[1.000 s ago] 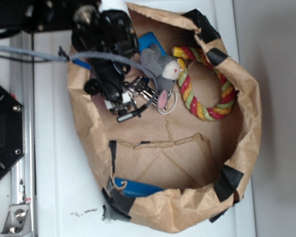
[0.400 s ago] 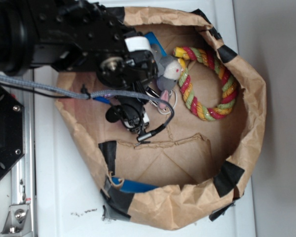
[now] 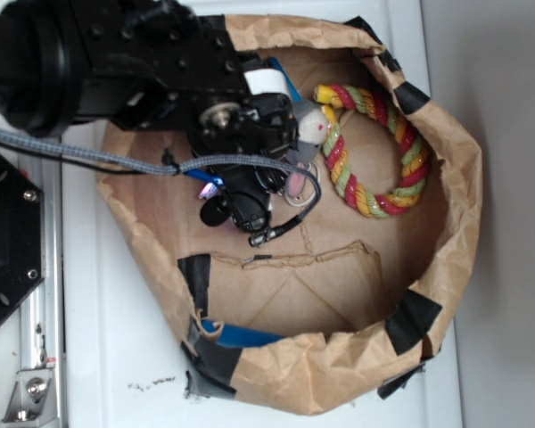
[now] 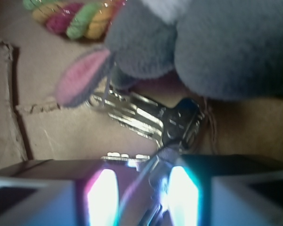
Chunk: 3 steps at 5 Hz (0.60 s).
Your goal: Grab the silver keys.
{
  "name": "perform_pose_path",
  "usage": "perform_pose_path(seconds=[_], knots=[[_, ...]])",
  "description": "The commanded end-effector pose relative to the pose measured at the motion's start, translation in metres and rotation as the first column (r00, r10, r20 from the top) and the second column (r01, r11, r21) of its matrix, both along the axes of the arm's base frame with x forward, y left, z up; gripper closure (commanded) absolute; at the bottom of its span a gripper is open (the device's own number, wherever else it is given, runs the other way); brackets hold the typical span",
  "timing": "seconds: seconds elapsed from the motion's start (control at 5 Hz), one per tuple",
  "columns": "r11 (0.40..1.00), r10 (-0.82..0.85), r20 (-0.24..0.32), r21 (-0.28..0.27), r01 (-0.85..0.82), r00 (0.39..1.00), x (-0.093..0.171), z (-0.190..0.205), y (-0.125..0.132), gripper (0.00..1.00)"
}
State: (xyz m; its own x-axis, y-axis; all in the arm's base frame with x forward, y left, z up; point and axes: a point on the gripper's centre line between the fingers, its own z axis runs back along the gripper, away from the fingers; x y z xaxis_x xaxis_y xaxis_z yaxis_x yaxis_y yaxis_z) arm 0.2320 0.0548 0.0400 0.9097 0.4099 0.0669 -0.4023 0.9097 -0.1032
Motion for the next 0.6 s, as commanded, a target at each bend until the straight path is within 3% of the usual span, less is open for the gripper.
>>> perform_pose_path(seconds=[0.0,0.2,0.4], knots=[[0.999,-0.025,0.042,0.049,0.023,0.999,-0.005,-0.008,0.017,1.0],[0.997,-0.049,0.069,0.07,0.044,0.996,-0.009,-0.018,0.026,1.0],[0.998,-0.045,0.064,0.057,0.041,0.997,-0.005,-0.014,0.025,1.0]])
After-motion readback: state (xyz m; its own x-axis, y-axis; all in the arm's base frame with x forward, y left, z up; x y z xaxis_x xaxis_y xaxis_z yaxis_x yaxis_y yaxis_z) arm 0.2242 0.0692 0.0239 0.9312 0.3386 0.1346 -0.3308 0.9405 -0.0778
